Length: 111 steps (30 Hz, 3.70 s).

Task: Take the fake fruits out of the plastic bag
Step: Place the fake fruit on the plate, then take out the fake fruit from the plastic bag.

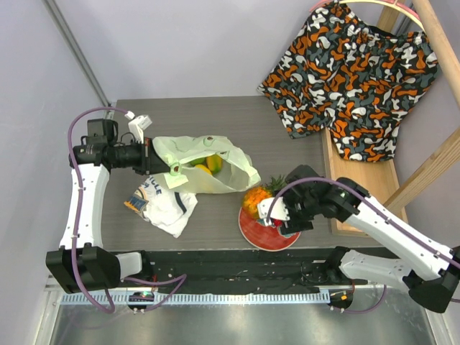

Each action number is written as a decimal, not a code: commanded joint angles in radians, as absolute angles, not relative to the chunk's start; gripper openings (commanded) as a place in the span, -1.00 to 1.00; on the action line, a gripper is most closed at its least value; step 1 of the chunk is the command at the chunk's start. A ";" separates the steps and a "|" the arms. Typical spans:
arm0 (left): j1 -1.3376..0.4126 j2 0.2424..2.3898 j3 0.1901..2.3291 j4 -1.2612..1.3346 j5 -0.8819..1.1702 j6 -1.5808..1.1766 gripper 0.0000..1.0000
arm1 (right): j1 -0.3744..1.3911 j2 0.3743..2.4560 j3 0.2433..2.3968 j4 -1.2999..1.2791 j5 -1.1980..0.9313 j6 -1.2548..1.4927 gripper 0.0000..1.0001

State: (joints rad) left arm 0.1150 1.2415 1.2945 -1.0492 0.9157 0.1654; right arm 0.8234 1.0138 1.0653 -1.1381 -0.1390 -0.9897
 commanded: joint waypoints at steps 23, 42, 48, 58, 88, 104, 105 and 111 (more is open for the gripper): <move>0.110 1.190 1.324 -1.065 0.891 0.160 -1.00 | 0.790 1.029 0.736 -0.888 -0.140 -1.092 -0.11; 0.110 1.177 1.304 -1.071 0.913 0.164 -1.00 | 0.788 0.810 0.784 -0.956 -0.048 -1.143 0.85; 0.110 1.154 1.261 -1.057 0.931 0.146 -1.00 | 0.787 0.848 0.984 -0.850 -0.040 -1.088 0.85; 0.112 1.108 1.212 -1.006 0.939 0.034 -1.00 | 0.799 1.285 1.458 -0.537 -0.343 -0.686 0.26; 0.132 1.046 1.210 -0.952 0.976 -0.114 -1.00 | 1.012 1.732 1.318 -0.278 -0.280 -0.557 -0.41; 0.173 0.948 1.100 -1.189 0.897 -0.136 -1.00 | 0.913 1.840 1.380 -0.127 -0.008 -0.288 0.19; 0.175 0.946 1.095 -1.183 0.913 -0.135 -1.00 | 0.910 1.856 1.388 -0.120 -0.005 -0.270 0.33; 0.175 0.951 1.095 -1.189 0.963 -0.089 -1.00 | 0.907 1.972 1.463 -0.098 0.064 -0.215 0.88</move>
